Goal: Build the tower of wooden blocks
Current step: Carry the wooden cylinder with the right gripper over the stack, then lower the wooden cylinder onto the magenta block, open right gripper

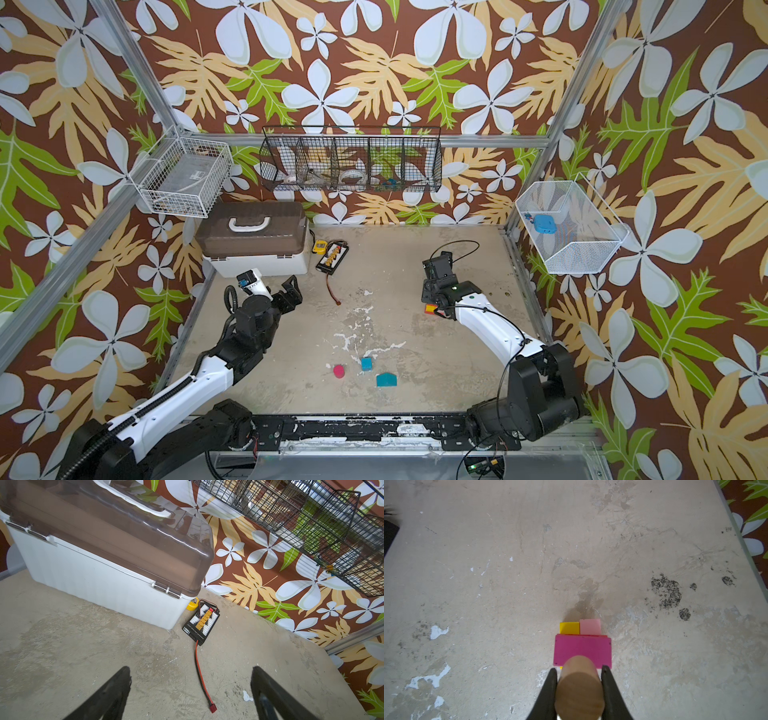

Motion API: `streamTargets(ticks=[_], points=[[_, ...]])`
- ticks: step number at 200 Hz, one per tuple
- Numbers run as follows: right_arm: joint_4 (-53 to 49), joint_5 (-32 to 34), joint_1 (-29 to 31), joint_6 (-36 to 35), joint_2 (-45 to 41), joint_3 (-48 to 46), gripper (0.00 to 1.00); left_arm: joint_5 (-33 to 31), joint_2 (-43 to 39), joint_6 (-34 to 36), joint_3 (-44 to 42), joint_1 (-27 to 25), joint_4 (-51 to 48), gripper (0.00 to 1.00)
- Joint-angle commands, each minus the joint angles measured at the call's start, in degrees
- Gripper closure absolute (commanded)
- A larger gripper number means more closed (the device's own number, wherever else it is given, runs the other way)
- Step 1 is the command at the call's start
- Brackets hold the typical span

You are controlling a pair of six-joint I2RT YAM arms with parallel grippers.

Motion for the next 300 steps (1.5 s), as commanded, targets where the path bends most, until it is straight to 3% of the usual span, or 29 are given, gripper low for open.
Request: streamTargets(ticks=[1, 219, 300], points=[[-0.25, 0.66, -0.83, -1.06, 0.68, -0.23, 1.0, 0.26, 0.15, 0.34, 0.33, 0.09, -0.06, 0.08], [1.48, -1.82, -3.24, -2.53, 5.15, 0.55, 1.0, 0.13, 1.74, 0.31, 0.77, 0.09, -0.23, 0.09], [1.31, -1.62, -3.4, -2.61, 5.63, 0.85, 0.92, 0.32, 2.0, 0.31, 0.9, 0.09, -0.23, 0.09]])
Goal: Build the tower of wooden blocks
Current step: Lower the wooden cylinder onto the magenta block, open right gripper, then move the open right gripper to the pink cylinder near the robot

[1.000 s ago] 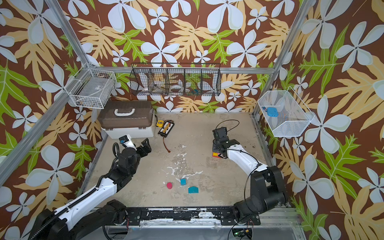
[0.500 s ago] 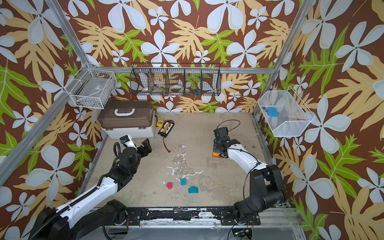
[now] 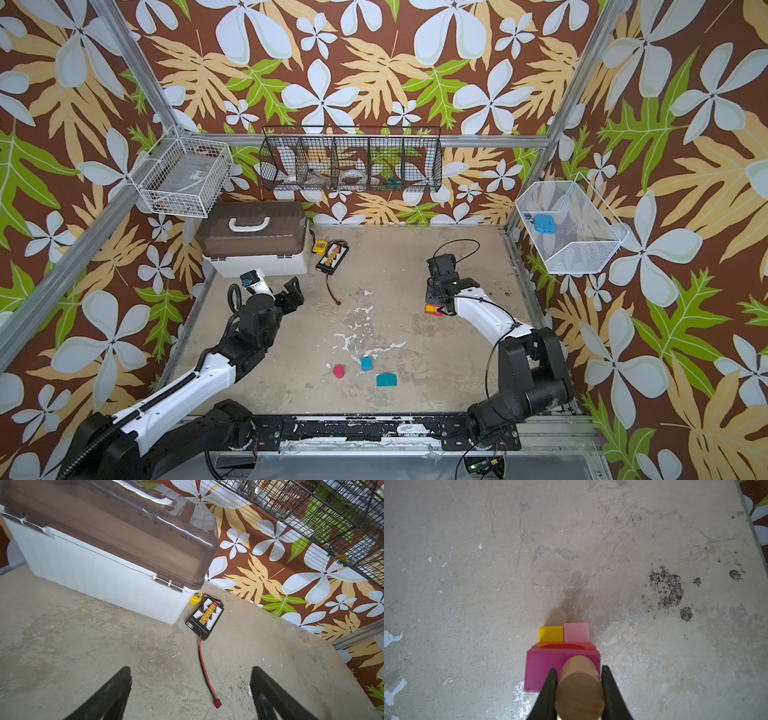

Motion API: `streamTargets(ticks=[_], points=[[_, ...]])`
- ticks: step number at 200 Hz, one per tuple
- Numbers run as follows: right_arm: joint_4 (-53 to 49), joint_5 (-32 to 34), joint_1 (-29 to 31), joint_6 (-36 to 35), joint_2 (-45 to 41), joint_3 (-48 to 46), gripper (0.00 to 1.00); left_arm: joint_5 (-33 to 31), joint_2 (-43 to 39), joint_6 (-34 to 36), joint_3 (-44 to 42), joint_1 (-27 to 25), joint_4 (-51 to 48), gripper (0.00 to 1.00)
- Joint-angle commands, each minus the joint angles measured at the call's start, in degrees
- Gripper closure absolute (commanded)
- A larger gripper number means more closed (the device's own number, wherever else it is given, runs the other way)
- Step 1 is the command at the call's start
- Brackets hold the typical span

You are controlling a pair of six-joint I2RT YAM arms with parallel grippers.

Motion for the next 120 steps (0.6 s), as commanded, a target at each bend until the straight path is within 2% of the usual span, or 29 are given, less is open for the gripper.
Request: streamTargets(ticks=[1, 19, 50, 69, 90, 120], points=[[0.08, 0.17, 0.05, -0.33, 0.27, 0.41, 0.92, 0.07, 0.07, 0.3, 0.6, 0.09, 0.47, 0.09], [0.16, -0.07, 0.01, -0.32, 0.36, 0.34, 0.91, 0.15, 0.07, 0.31, 0.6, 0.09, 0.47, 0.09], [0.17, -0.14, 0.01, -0.26, 0.52, 0.34, 0.82, 0.15, 0.17, 0.22, 0.62, 0.1, 0.47, 0.09], [0.08, -0.04, -0.07, -0.16, 0.42, 0.43, 0.74, 0.23, 0.23, 0.26, 0.62, 0.05, 0.47, 0.09], [-0.17, 0.17, -0.05, -0.17, 0.12, 0.51, 0.7, 0.24, 0.17, 0.2, 0.62, 0.09, 0.47, 0.09], [-0.28, -0.02, 0.0, -0.19, -0.5, 0.43, 0.56, 0.24, 0.23, 0.22, 0.62, 0.1, 0.47, 0.09]])
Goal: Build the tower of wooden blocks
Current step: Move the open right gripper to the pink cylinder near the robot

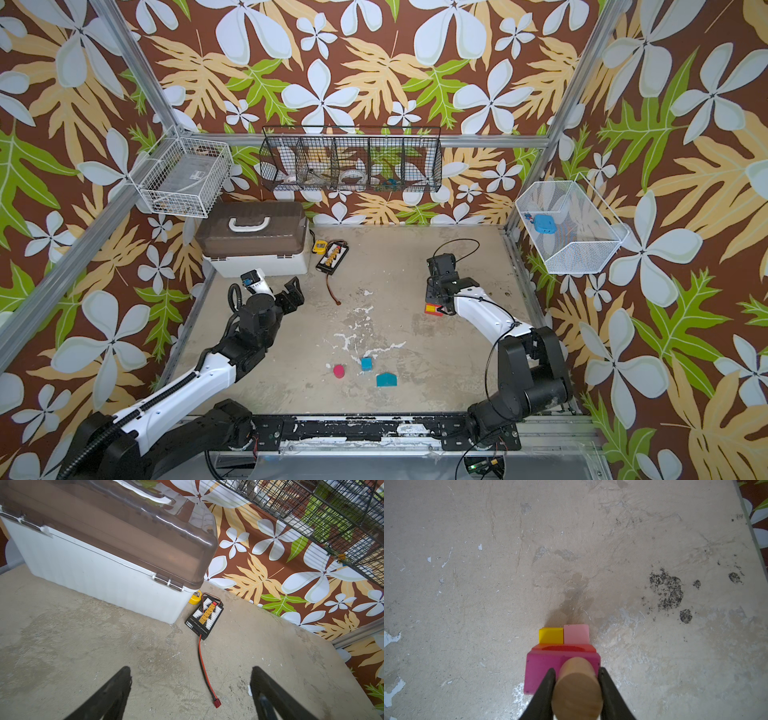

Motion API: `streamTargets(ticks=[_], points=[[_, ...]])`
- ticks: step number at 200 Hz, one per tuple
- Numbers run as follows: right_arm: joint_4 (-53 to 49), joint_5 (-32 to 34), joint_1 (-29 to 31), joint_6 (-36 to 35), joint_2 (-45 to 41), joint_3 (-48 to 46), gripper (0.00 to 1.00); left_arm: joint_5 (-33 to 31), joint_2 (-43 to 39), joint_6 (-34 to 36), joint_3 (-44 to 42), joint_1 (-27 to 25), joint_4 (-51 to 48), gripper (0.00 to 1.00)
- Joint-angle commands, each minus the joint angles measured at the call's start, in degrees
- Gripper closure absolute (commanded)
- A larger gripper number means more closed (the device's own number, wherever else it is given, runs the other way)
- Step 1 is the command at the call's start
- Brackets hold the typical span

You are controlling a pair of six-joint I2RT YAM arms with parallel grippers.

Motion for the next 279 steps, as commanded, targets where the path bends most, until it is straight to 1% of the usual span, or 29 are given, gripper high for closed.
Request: streamTargets(ticks=[1, 7, 53, 77, 86, 100, 119, 136, 149, 159, 174, 196, 225, 250, 279], points=[[-0.3, -0.01, 0.05, 0.33, -0.73, 0.19, 0.56, 0.02, 0.04, 0.22, 0.53, 0.1, 0.47, 0.09], [-0.44, -0.05, 0.05, 0.3, -0.79, 0.25, 0.53, 0.02, 0.1, 0.21, 0.53, 0.09, 0.47, 0.09], [-2.31, 0.97, -0.04, 1.28, -4.35, 0.04, 0.51, 0.02, 0.09, 0.22, 0.53, 0.09, 0.42, 0.09], [-1.38, -3.11, 1.19, 3.06, -11.31, -2.7, 0.5, -0.15, 0.1, 0.22, 0.53, 0.09, 0.47, 0.09], [0.24, -4.03, 3.84, 3.66, -15.19, -4.62, 0.46, -0.19, 0.11, 0.15, 0.53, 0.09, 0.55, 0.09], [1.92, -3.58, 9.02, 4.93, -20.56, -7.2, 0.38, -0.32, 0.34, 0.11, 0.53, 0.09, 0.57, 0.09], [5.21, -3.67, 15.85, 7.45, -26.35, -10.79, 0.31, -1.0, 0.28, -0.05, 0.43, 0.05, 0.47, 0.08], [9.06, -1.48, 25.42, 9.11, -29.66, -13.86, 0.26, -1.46, 0.3, -0.14, 0.36, 0.09, 0.47, 0.07], [10.89, 1.29, 32.9, 10.31, -29.94, -14.91, 0.24, -1.99, 0.12, -0.05, 0.45, 0.14, 0.17, 0.07], [11.85, 3.48, 38.54, 11.02, -29.15, -15.28, 0.23, -2.43, 0.01, -0.05, 0.38, 0.07, 0.04, 0.07], [12.91, 6.42, 45.83, 12.01, -25.78, -14.81, 0.22, -2.92, -0.44, -0.13, 0.24, 0.09, -0.14, 0.06], [13.66, 9.5, 53.89, 13.55, -18.9, -12.91, 0.21, -3.56, -1.13, -0.13, 0.01, 0.05, -0.28, 0.06], [15.83, 8.87, 59.21, 14.88, -9.3, -10.32, 0.23, -4.11, -1.83, -0.29, -0.35, 0.09, -0.23, 0.05], [15.47, 9.13, 62.75, 15.3, -1.28, -6.84, 0.28, -4.02, -1.77, -0.41, -0.35, 0.09, -0.23, 0.05], [14.38, 8.53, 64.21, 15.98, 6.72, -3.18, 0.33, -3.85, -1.65, -0.41, -0.26, 0.09, -0.23, 0.05]])
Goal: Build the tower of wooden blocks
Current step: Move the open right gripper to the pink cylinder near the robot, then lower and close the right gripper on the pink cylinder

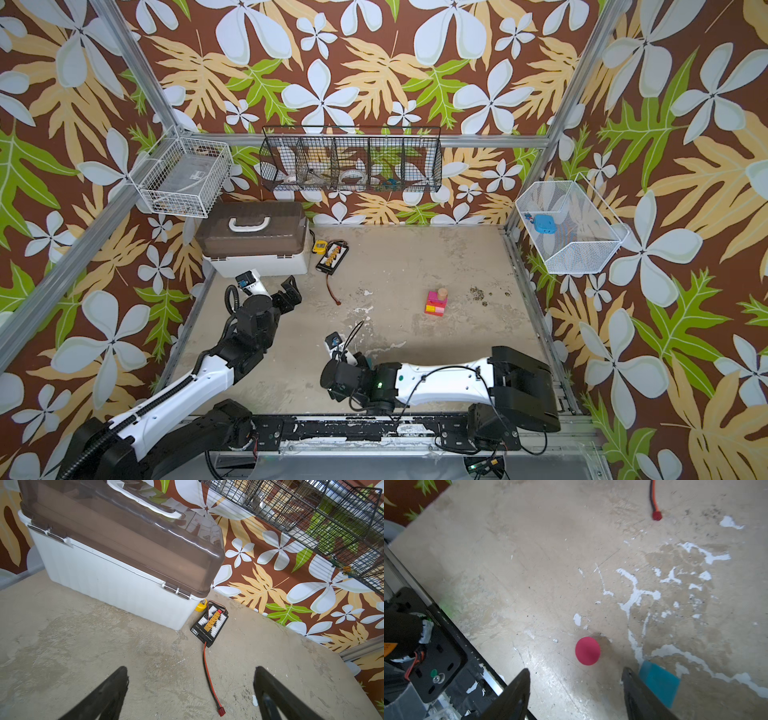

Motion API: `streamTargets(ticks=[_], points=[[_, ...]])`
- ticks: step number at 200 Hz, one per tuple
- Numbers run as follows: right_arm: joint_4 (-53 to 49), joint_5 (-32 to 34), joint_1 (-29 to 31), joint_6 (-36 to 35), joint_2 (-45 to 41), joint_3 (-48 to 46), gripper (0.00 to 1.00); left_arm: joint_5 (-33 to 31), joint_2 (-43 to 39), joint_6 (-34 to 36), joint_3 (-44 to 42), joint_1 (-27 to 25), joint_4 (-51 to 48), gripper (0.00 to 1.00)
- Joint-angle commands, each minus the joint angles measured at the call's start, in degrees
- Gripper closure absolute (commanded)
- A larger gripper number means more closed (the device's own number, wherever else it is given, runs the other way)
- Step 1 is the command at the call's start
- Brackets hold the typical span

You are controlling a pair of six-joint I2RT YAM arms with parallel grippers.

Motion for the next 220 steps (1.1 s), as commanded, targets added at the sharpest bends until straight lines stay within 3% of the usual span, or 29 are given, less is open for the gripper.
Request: streamTargets(ticks=[1, 82, 131, 197, 220], points=[[-0.22, 0.79, 0.59, 1.3, 4.3, 2.08, 0.33, -0.79, -0.04, -0.38, 0.05, 0.09, 0.03, 0.05], [-4.89, 4.02, 0.35, 2.33, 13.91, 6.62, 0.34, -0.61, -0.3, -0.67, 0.05, 0.09, -0.01, 0.04], [-4.83, 3.68, -1.34, 2.82, 14.91, 6.57, 0.37, -0.61, -0.33, -0.76, -0.04, 0.09, 0.01, 0.04], [-5.04, 2.63, -1.79, 2.26, 16.94, 8.58, 0.57, -0.44, -0.14, -0.69, 0.05, 0.09, 0.0, 0.04], [-5.31, 2.63, -1.78, 2.27, 17.59, 9.29, 0.59, -0.35, -0.2, -0.71, 0.09, 0.12, -0.01, 0.04]])
